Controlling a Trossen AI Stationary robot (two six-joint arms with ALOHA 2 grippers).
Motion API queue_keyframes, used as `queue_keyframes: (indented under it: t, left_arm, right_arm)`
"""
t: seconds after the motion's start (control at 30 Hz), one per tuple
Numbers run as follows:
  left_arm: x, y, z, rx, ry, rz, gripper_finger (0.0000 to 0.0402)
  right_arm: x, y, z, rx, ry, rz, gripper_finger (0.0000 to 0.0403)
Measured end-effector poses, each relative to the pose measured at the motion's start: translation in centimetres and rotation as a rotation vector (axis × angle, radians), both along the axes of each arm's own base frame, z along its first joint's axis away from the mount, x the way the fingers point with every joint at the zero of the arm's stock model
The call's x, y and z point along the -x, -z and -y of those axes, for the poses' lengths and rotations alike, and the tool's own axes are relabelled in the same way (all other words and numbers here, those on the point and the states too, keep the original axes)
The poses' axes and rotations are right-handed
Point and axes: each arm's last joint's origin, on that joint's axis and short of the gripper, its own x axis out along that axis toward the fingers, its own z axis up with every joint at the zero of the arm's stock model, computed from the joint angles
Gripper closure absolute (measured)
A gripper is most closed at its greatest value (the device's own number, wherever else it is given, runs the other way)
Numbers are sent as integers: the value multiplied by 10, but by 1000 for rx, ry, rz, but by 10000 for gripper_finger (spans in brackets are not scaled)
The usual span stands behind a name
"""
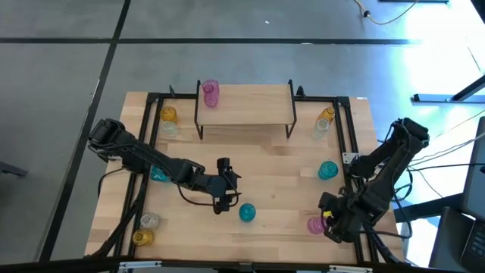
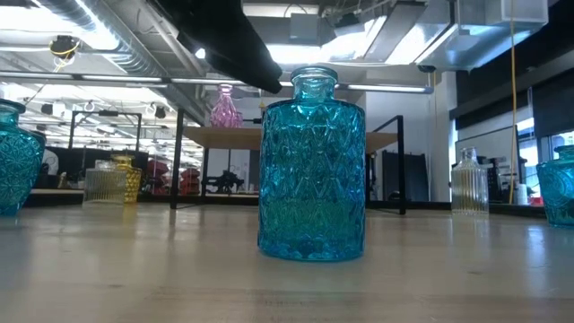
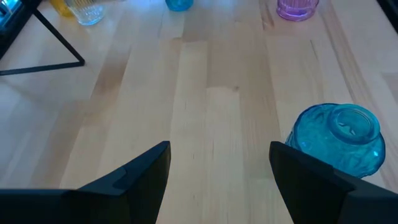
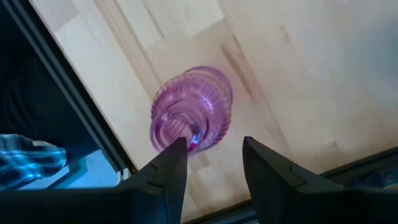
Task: Sort vases onto shelf
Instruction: Put the violet flower vase on the shelf aligned with the other violet flower vase
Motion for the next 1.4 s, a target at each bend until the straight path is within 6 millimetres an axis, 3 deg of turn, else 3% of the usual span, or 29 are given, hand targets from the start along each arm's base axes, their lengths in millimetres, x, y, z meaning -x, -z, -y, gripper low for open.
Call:
queue_keyframes:
  t: [0.8, 0.93, 1.23, 1.4]
  left_arm:
    - [0, 0, 0, 2, 0, -1, 133]
    - [0, 0, 0, 3, -1, -1, 133]
    - [0, 0, 0, 6, -3, 0, 133]
    - [0, 0, 0, 6, -3, 0, 133]
  right_arm:
    - [-10, 11, -5, 51, -70, 6, 262]
    - [-10, 11, -5, 62, -97, 18, 287]
    - [-9, 15, -4, 78, -170, 25, 390]
    - [-9, 17, -3, 103, -222, 39, 392]
